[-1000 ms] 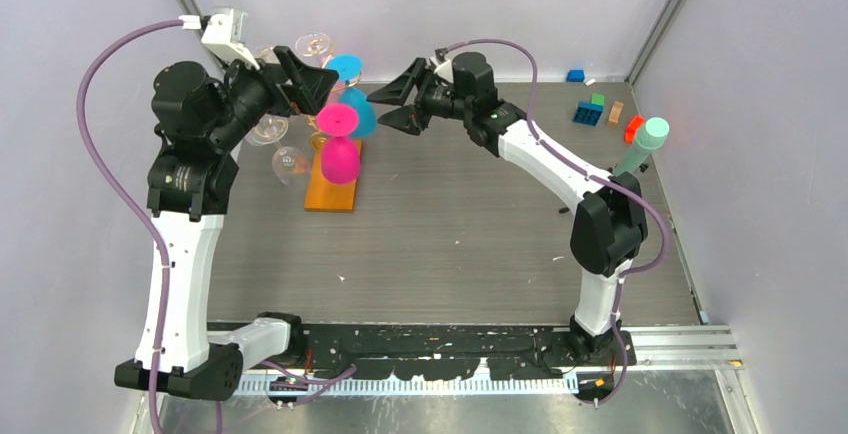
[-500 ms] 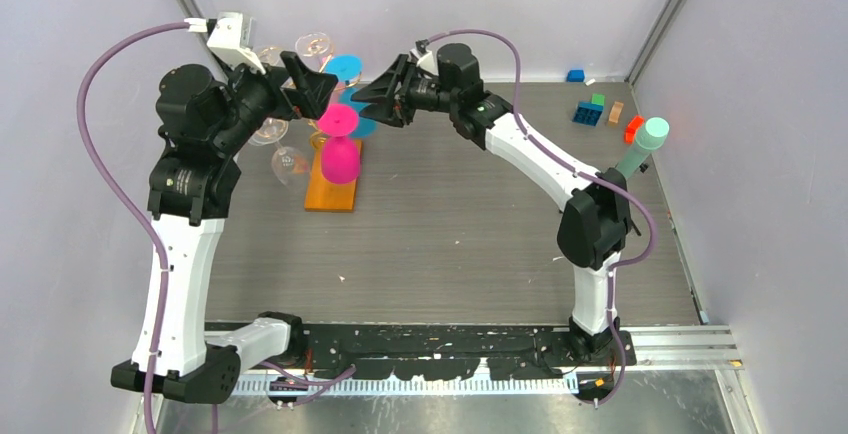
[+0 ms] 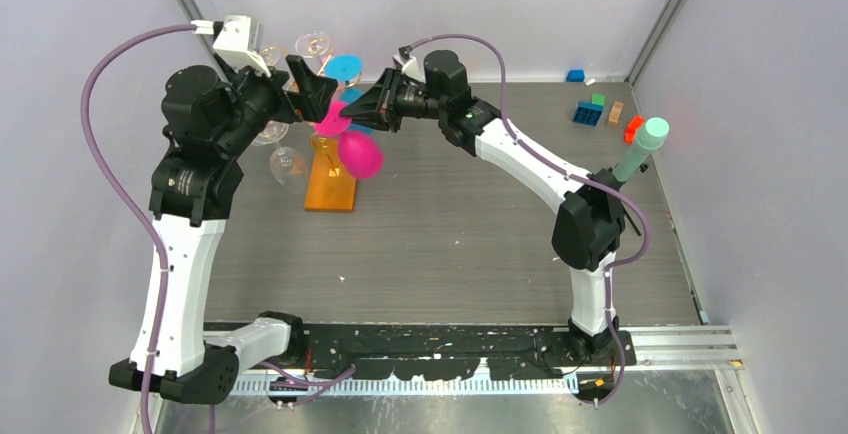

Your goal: Take the wine glass off the wine glass rack

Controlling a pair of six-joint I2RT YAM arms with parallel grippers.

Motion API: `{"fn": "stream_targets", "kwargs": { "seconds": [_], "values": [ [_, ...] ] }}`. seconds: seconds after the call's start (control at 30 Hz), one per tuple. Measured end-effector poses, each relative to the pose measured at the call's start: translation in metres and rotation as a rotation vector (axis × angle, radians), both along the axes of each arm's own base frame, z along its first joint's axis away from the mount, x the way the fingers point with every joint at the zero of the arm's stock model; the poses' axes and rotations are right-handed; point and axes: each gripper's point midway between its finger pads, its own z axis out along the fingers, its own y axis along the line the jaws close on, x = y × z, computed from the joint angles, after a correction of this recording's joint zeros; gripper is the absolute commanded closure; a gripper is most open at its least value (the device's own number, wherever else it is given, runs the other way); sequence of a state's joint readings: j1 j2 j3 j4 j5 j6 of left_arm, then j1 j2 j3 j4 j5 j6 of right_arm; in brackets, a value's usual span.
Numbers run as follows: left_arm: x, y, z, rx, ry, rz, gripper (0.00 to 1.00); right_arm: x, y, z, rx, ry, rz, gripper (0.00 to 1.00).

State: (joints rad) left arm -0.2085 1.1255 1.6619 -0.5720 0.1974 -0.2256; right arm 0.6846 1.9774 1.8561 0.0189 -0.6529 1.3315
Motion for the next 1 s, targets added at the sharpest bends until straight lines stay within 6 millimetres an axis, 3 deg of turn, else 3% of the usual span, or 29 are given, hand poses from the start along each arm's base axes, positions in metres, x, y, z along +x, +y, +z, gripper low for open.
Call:
{"fn": "stream_targets", "kwargs": {
  "seconds": [0.17, 0.67, 1.0],
  "values": [
    [0.000, 0.001, -0.002, 0.009, 0.007, 0.009, 0.00, 0.000, 0.001, 0.005, 0.023, -0.011, 0.000, 0.99],
    [-0.007, 0.006, 0.001, 0.026, -0.011, 0.027, 0.00, 0.005, 0.001, 0.010, 0.042, -0.021, -0.027, 1.00],
    [-0.006, 0.007, 0.000, 0.029, -0.009, 0.036, 0.00, -0.007, 0.009, 0.011, 0.047, -0.025, 0.007, 1.00]
  ]
}}
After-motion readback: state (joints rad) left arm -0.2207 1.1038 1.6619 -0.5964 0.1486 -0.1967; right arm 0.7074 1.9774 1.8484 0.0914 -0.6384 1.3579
